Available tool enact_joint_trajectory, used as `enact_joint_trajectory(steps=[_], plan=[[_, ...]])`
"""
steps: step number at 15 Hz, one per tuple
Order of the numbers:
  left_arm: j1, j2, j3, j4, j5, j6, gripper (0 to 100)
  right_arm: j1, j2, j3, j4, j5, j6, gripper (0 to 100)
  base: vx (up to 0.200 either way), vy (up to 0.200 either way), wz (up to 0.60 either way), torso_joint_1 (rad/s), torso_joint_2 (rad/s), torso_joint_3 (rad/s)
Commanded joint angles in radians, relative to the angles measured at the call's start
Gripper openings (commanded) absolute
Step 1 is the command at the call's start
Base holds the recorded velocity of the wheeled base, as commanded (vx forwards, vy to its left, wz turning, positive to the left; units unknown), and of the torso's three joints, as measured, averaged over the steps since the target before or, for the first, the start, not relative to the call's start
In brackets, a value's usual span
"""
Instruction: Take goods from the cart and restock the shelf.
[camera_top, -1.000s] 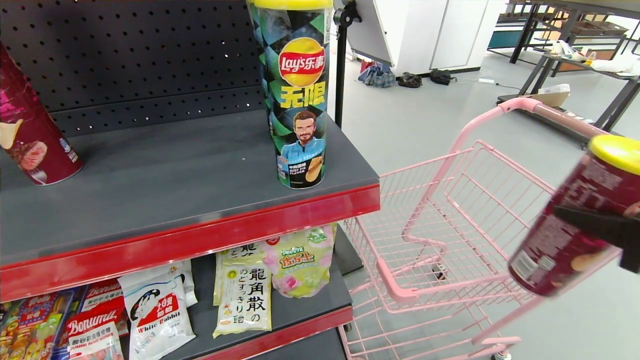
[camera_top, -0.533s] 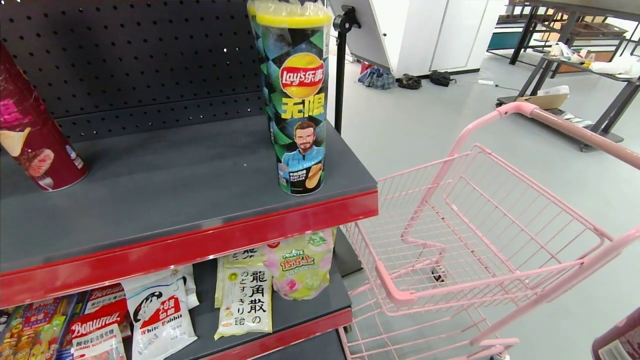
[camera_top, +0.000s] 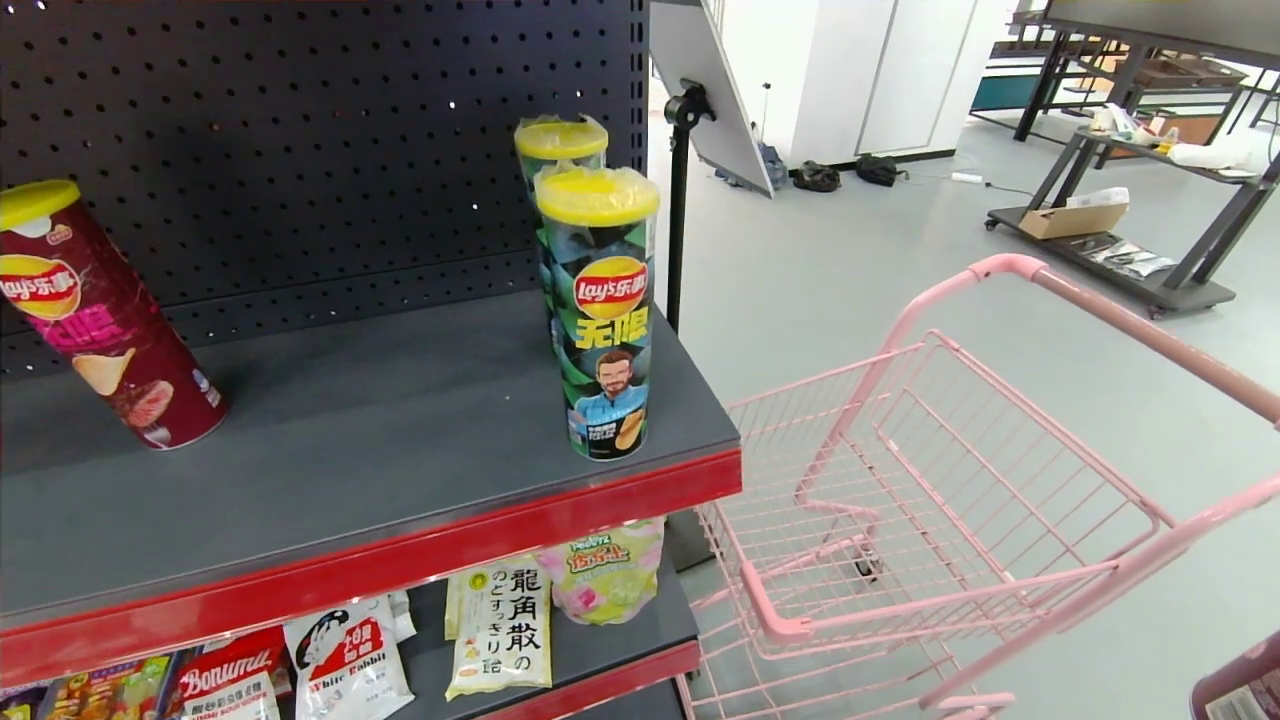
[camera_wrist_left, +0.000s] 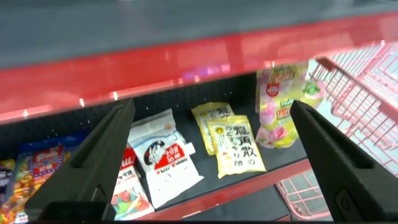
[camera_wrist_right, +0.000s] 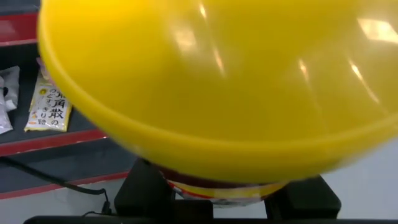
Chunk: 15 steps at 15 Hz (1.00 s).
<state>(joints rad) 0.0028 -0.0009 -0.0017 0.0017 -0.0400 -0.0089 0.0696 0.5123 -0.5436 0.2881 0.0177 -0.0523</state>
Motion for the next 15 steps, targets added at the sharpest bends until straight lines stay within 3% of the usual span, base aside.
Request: enact_joint_trajectory(steps=[1, 9, 15], plan=[[0.000, 0.001, 0.000, 0.001, 0.000, 0.000, 100, 0.003, 0.006, -0.001, 0.000, 0.001, 0.000, 0, 0.000, 0.000, 0.00, 0.237, -0.63, -0.393], [0.000, 0.001, 0.000, 0.001, 0.000, 0.000, 100, -0.002, 0.057, -0.012, -0.015, -0.004, -0.014, 0, 0.000, 0.000, 0.00, 0.161, -0.39, -0.238], [0.000, 0.001, 0.000, 0.001, 0.000, 0.000, 100, -0.002, 0.049, -0.004, -0.015, -0.001, -0.018, 0, 0.000, 0.000, 0.60, 0.013, -0.01, -0.009]])
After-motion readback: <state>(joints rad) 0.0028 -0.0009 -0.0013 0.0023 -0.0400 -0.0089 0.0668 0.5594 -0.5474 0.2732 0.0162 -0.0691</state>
